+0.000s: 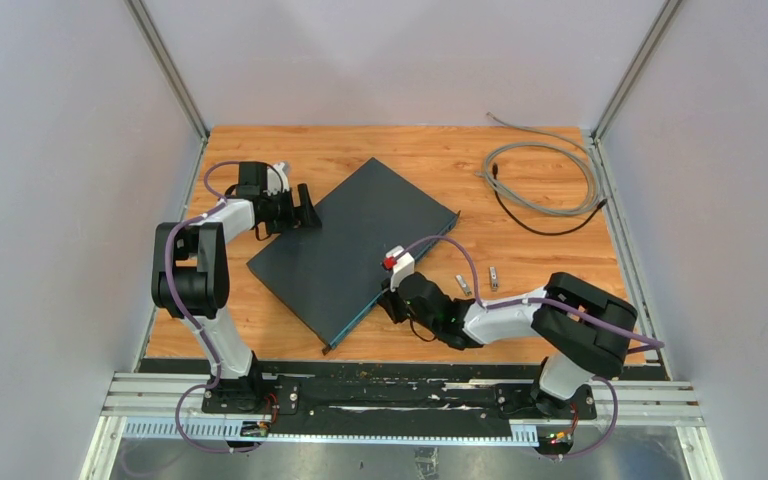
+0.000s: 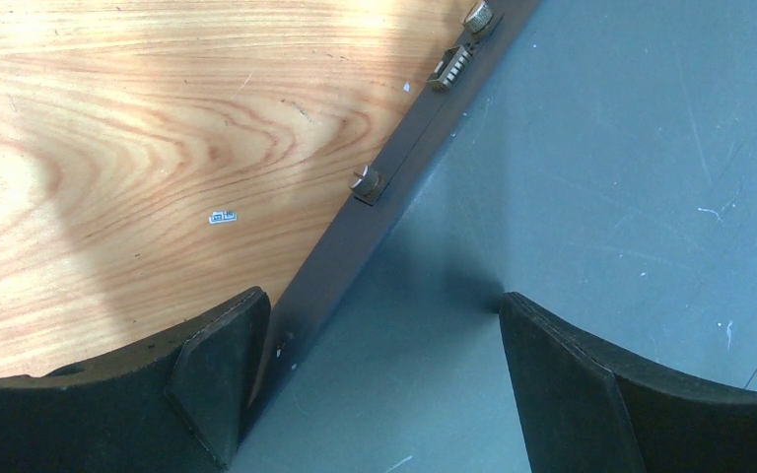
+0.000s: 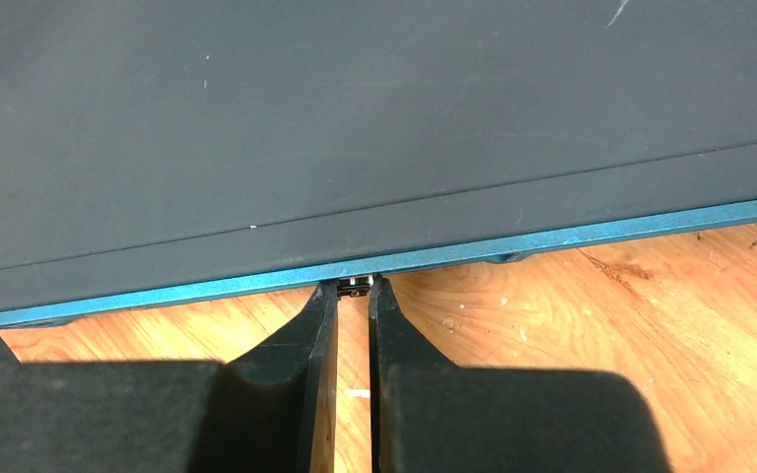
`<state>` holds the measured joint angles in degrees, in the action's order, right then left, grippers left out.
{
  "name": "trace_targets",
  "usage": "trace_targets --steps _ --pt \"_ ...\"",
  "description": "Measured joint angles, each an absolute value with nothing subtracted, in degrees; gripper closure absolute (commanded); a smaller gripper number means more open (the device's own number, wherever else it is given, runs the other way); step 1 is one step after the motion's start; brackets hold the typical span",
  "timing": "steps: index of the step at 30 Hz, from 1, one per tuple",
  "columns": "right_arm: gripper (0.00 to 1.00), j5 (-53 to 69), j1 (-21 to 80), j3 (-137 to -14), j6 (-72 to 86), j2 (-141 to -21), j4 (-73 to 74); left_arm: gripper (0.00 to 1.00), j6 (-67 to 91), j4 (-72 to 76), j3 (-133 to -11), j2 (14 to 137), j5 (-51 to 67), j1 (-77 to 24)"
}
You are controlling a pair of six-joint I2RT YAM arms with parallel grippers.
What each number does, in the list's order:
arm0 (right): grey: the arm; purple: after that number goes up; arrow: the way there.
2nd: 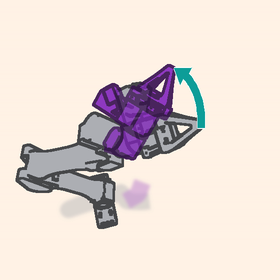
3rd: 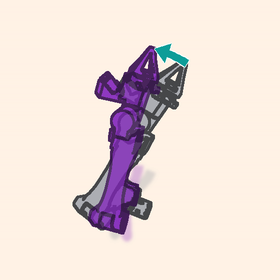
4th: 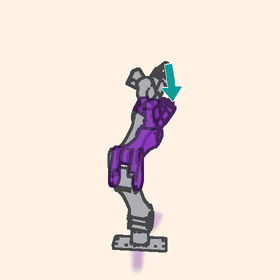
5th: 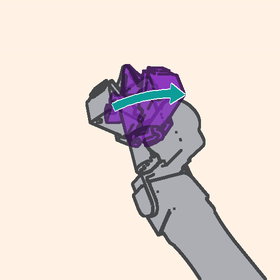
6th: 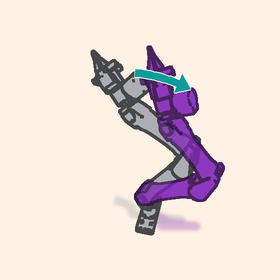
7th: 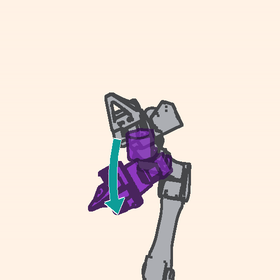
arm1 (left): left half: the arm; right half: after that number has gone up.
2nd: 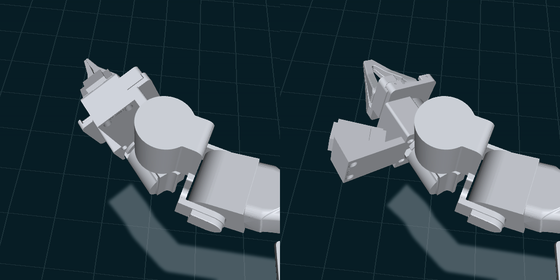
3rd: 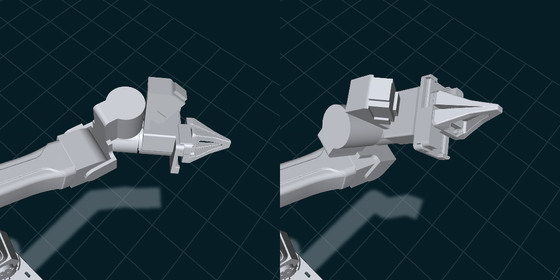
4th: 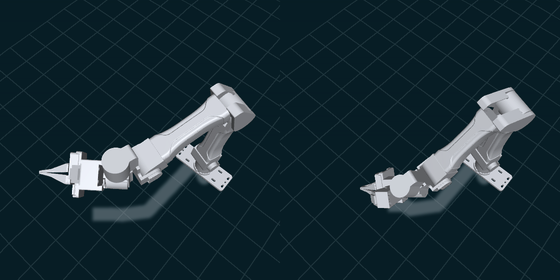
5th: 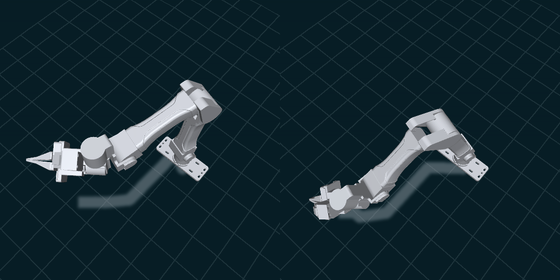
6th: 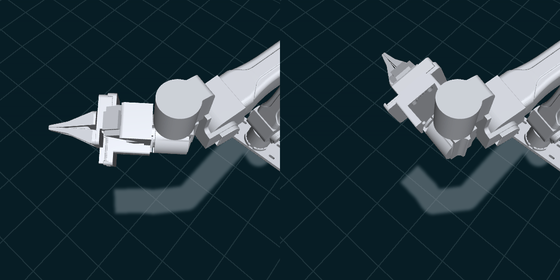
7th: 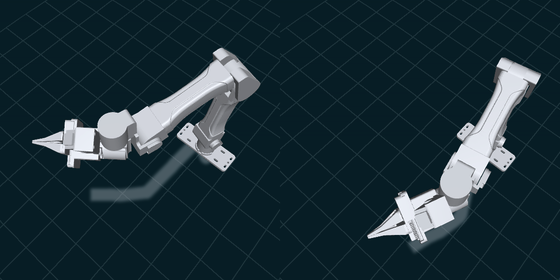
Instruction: Pull the plug off the socket
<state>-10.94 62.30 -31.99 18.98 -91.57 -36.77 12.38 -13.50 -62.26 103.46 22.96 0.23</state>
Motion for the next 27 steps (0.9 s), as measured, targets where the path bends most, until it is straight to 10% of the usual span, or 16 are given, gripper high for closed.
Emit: trace_targets --steps 27 --pt "0.65 -5.54 61.49 -23.46 14.98 -92.79 -48.86 0.12 12.45 -13.63 -62.33 103.46 22.90 0.23"
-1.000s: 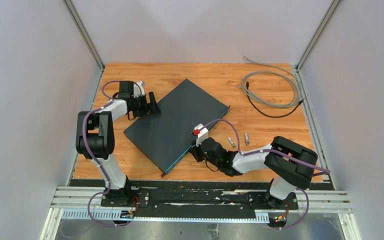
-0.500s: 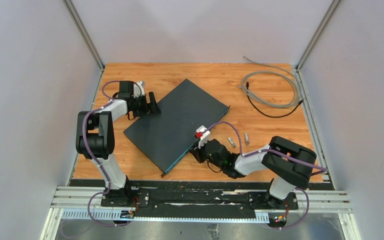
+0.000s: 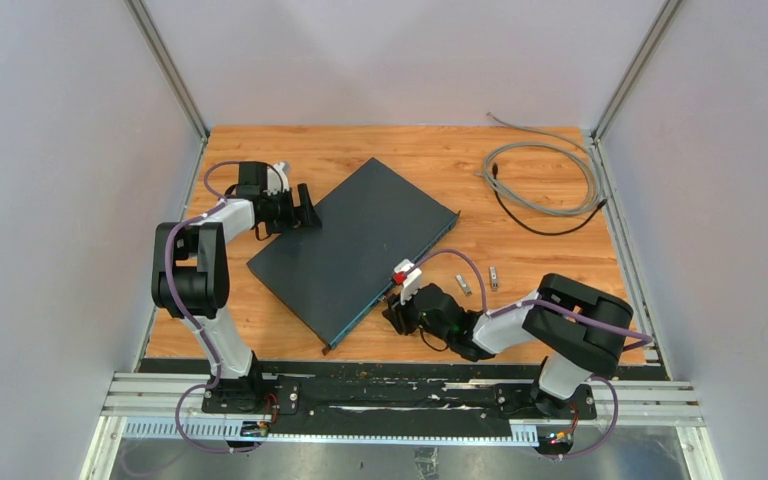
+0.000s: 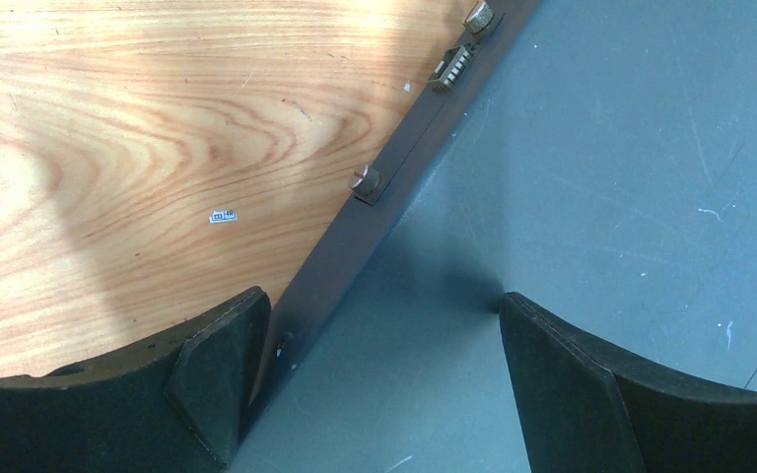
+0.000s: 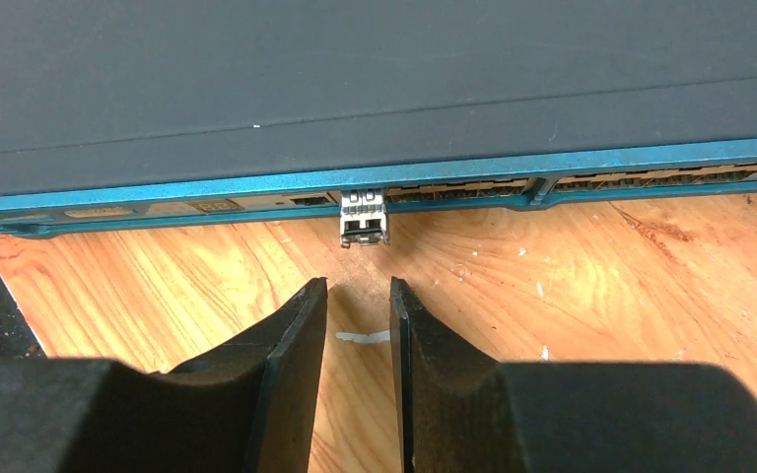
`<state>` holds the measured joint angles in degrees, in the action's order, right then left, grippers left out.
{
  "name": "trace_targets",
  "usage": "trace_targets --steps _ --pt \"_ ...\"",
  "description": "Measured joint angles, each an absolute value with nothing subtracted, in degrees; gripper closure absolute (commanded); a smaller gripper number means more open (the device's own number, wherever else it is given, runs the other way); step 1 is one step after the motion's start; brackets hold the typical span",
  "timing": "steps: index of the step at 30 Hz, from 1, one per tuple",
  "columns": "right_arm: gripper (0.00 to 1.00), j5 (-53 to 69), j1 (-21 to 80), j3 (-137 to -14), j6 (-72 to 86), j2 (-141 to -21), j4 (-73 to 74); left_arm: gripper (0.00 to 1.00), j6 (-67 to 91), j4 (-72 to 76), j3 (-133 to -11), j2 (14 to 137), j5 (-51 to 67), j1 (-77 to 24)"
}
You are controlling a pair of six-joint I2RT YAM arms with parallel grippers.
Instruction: Pull the plug off the socket
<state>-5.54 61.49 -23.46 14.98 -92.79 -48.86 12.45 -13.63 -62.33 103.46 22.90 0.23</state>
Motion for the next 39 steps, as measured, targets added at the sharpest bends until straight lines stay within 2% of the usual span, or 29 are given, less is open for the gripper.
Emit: trace_targets --steps 4,9,14,24,30,35,39 --pt "0.62 -5.48 61.52 -23.38 15.03 -92.71 -48.88 0.12 12.43 -13.65 -62.35 103.46 22.90 0.23" --pt "0.49 -5.52 61.49 -22.85 14.66 -89.76 -45.21 0.12 12.43 -13.65 -62.37 103.48 22.90 0.23" --pt "0.43 -5.63 61.52 -22.68 12.97 -86.48 -39.88 0.12 12.43 -13.65 -62.37 103.48 22.92 0.23" --pt "0.41 -6.59 61.52 -27.97 9.93 -87.09 -36.60 0.12 12.43 -13.63 -62.35 103.48 22.94 0.23" --pt "0.49 -7.66 61.49 -30.61 9.34 -90.30 -37.39 0.13 12.43 -13.63 -62.35 103.48 22.98 0.23" --pt "0.66 -8.67 61.49 -32.34 9.21 -92.38 -37.78 0.13 12.43 -13.63 -62.35 103.48 23.03 0.23" --pt "0.88 -8.93 61.49 -32.40 9.30 -92.84 -38.17 0.13 12.40 -13.61 -62.35 103.48 23.05 0.23"
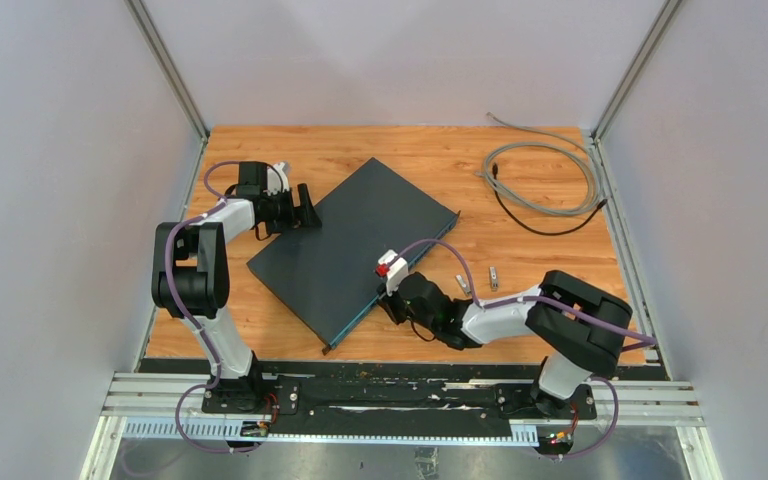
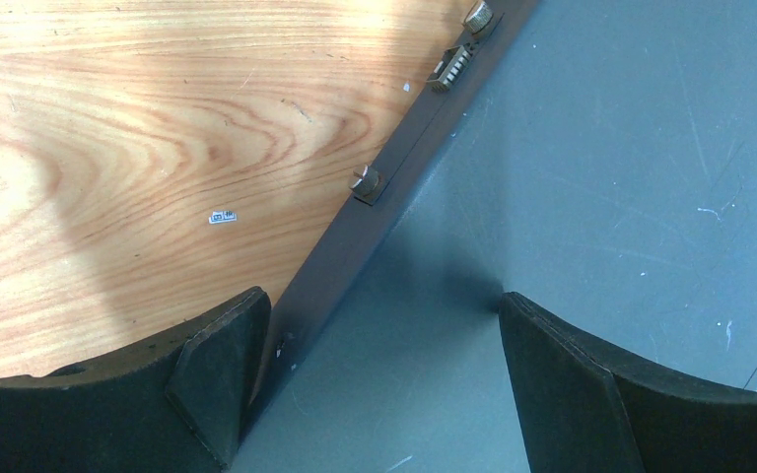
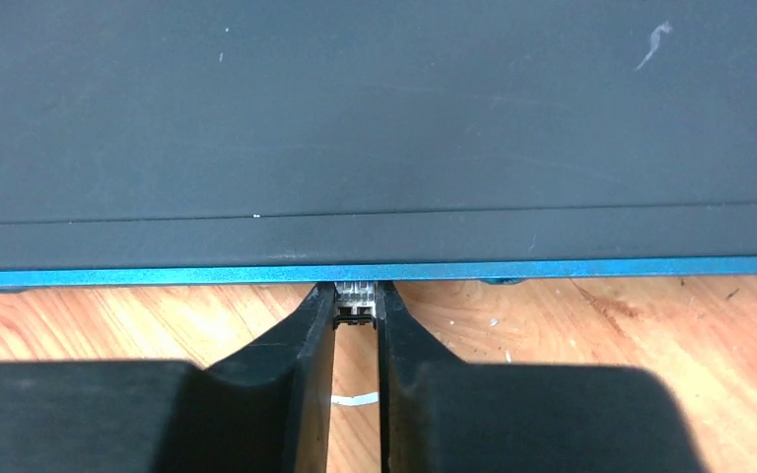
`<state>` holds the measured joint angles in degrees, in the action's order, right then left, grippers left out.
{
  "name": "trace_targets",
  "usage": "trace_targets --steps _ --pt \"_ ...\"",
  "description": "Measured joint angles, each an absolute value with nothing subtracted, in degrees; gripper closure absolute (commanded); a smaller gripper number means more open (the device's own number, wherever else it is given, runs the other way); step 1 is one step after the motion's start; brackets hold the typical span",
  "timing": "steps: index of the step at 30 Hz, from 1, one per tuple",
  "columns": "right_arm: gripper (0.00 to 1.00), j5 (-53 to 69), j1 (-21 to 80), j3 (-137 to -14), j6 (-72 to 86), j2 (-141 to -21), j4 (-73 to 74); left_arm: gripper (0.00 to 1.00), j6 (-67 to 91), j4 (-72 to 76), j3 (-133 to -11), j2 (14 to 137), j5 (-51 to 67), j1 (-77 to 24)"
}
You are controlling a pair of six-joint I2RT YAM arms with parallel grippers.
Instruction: Pull the plug off the socket
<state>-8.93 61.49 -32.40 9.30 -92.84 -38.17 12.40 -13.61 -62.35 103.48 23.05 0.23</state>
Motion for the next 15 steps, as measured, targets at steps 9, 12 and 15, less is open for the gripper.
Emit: trace_targets --steps 9,12,15 --pt "1.00 -8.80 61.52 -30.57 11.16 -86.61 -30.52 0.13 12.29 -13.56 -62.35 103.48 23.11 0.23" --pt "1.00 -9.04 61.60 -29.63 13.63 -80.49 -22.24 0.13 12.29 -13.54 -62.35 103.48 23.09 0.23" --pt "1.00 -11.94 61.58 -28.32 16.82 -72.31 -11.90 0.13 12.29 -13.54 -62.35 103.46 23.09 0.23"
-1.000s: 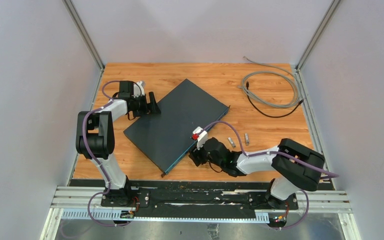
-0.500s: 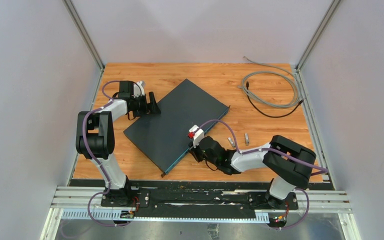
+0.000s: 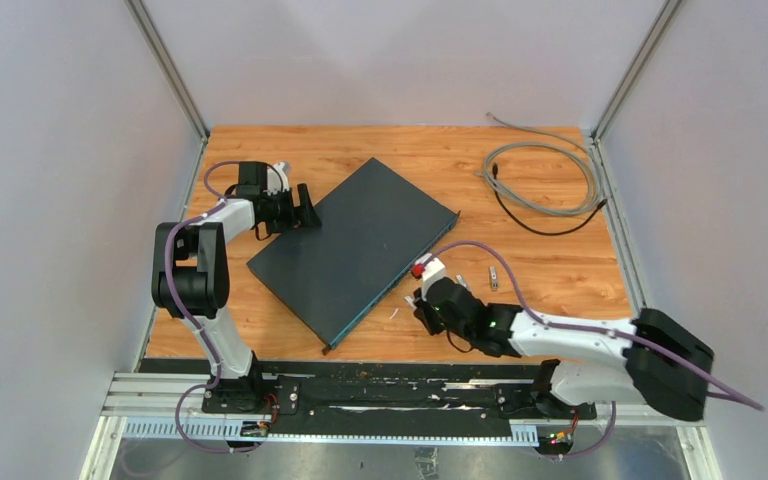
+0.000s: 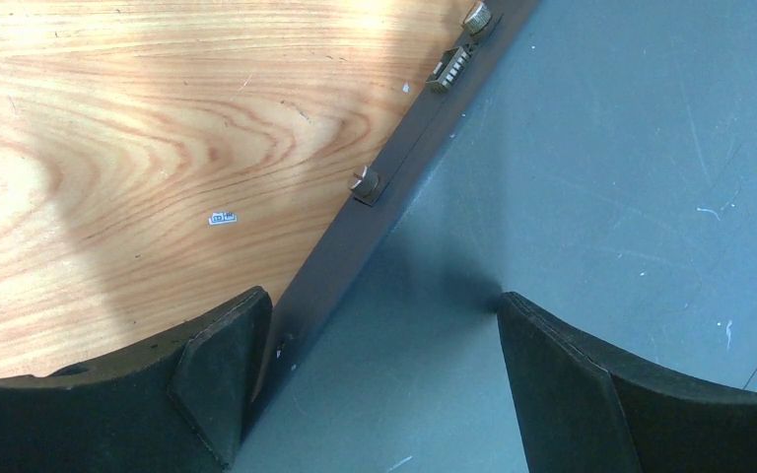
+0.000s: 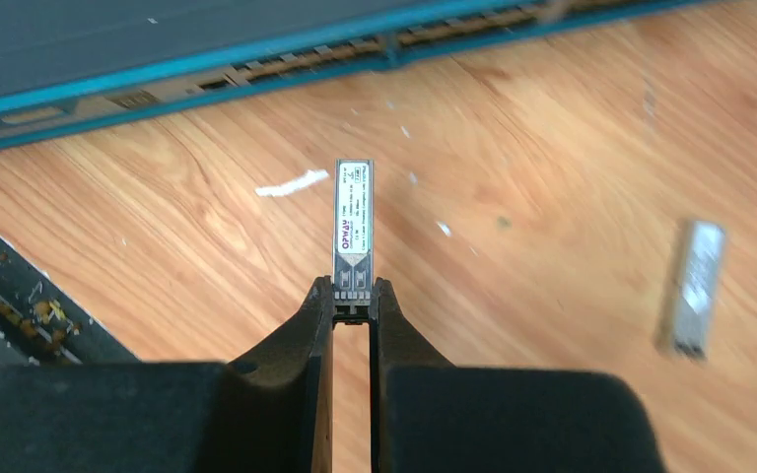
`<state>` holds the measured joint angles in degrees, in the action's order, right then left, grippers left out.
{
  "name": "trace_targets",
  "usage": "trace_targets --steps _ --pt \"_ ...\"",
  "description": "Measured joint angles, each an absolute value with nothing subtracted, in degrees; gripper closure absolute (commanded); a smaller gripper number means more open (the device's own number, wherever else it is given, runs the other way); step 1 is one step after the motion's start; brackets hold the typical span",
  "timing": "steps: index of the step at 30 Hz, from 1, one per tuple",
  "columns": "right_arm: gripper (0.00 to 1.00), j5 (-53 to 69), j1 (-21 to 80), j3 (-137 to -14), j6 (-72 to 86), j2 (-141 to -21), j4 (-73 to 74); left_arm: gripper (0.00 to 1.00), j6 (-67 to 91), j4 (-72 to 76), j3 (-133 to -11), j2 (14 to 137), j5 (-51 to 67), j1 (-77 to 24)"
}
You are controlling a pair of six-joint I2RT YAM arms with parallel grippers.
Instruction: Pull the plug off the socket
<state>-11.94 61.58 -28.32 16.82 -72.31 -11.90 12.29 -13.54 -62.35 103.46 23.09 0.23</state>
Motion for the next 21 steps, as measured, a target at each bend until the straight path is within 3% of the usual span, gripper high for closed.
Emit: trace_targets --steps 5,10,14,16,21 --pt "0.97 -19.81 60.34 -26.17 22.52 -57.87 2.72 0.13 12.32 -13.19 -62.04 103.20 23.03 0.23" --pt "0.88 -23.20 49.39 -24.08 27.90 -51.83 9.63 0.11 12.45 -11.94 -60.97 102.41 22.61 0.16" --pt "0.67 -24.88 44.60 -23.33 30.50 -52.38 13.50 0.09 12.36 -11.40 -59.75 101.03 21.43 0.01" --pt "0.48 -25.52 44.25 -23.33 31.07 -53.45 14.28 0.06 12.21 -11.40 -58.96 99.92 20.62 -0.08" --pt "0.28 -26.76 43.92 -23.75 31.75 -55.09 16.49 0.00 12.47 -13.10 -56.99 95.79 17.10 -0.08"
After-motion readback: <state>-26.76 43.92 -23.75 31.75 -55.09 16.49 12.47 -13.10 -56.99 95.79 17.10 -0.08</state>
